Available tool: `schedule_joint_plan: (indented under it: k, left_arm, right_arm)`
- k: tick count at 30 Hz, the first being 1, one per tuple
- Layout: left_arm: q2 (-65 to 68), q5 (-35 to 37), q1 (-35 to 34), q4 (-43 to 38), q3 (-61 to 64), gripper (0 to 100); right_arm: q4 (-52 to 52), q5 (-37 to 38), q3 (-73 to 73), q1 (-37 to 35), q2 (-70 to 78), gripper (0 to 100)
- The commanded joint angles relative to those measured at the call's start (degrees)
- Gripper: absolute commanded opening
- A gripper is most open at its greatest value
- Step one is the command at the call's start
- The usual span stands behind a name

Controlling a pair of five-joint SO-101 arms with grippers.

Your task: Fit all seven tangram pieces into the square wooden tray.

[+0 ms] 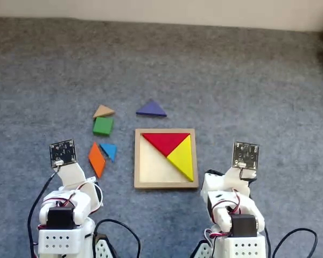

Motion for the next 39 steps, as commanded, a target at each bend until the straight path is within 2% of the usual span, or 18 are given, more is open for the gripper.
schedule_joint_plan:
  k: [1,4,39]
  left_arm:
    - [-2.95,-0.26,-0.66,0.35,1.19,1]
    - [-2.95,-0.26,-0.66,0.35,1.19,1]
    - [-2.95,-0.18,-0.4,0.35,1.19,1]
  right_arm:
    - [2.33,0.35,7.34,1.36,-1.01,3.3]
    - [7.25,0.35,7.34,1.36,-1.01,3.3]
    - [7.16,0.35,7.43,1.36,-1.36,3.3]
